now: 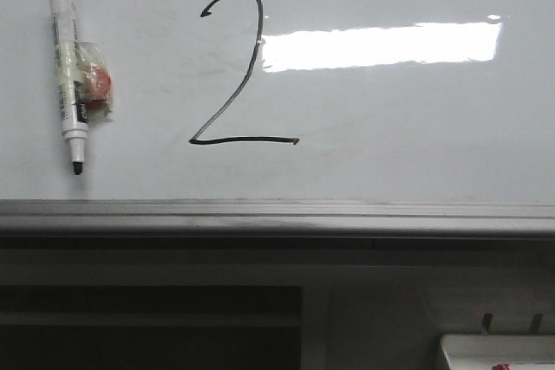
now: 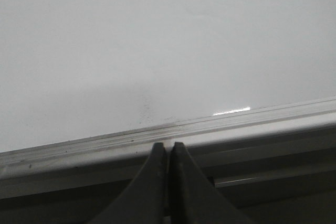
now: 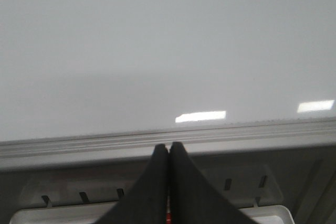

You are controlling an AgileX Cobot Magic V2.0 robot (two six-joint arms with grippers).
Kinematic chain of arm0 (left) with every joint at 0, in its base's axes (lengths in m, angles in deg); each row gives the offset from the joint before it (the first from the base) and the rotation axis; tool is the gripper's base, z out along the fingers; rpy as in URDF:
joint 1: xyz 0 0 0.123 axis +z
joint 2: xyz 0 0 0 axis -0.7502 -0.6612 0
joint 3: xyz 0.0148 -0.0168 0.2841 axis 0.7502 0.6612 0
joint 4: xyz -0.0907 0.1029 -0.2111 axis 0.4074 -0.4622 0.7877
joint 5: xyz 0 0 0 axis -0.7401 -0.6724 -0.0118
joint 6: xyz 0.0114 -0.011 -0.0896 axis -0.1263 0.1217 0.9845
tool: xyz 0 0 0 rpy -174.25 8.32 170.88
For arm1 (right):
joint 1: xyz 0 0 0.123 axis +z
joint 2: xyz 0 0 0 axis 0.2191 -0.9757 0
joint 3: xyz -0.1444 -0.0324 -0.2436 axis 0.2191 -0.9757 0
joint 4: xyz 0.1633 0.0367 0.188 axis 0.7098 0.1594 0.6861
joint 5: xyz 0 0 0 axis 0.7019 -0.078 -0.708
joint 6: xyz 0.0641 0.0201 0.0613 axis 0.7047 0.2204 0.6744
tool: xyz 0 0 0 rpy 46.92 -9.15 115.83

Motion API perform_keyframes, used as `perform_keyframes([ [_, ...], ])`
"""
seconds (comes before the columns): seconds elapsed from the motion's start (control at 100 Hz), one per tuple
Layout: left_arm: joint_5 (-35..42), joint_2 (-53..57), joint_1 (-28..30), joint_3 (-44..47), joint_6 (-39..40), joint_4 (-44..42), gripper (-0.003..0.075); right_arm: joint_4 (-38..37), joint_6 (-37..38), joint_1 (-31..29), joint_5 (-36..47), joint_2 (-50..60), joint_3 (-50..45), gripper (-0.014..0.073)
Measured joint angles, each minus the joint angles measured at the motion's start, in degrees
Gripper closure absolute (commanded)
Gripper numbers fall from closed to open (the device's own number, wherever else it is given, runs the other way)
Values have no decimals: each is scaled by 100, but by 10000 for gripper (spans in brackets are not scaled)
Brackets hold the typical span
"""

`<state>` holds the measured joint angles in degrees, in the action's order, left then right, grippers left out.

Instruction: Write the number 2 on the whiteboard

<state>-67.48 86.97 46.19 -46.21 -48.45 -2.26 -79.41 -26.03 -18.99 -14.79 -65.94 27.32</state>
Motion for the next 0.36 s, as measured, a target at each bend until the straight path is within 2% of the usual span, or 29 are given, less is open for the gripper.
perform_keyframes([
  [0.36,0,0,0,0,0,0,741,0,-39,0,0,0,0,655],
])
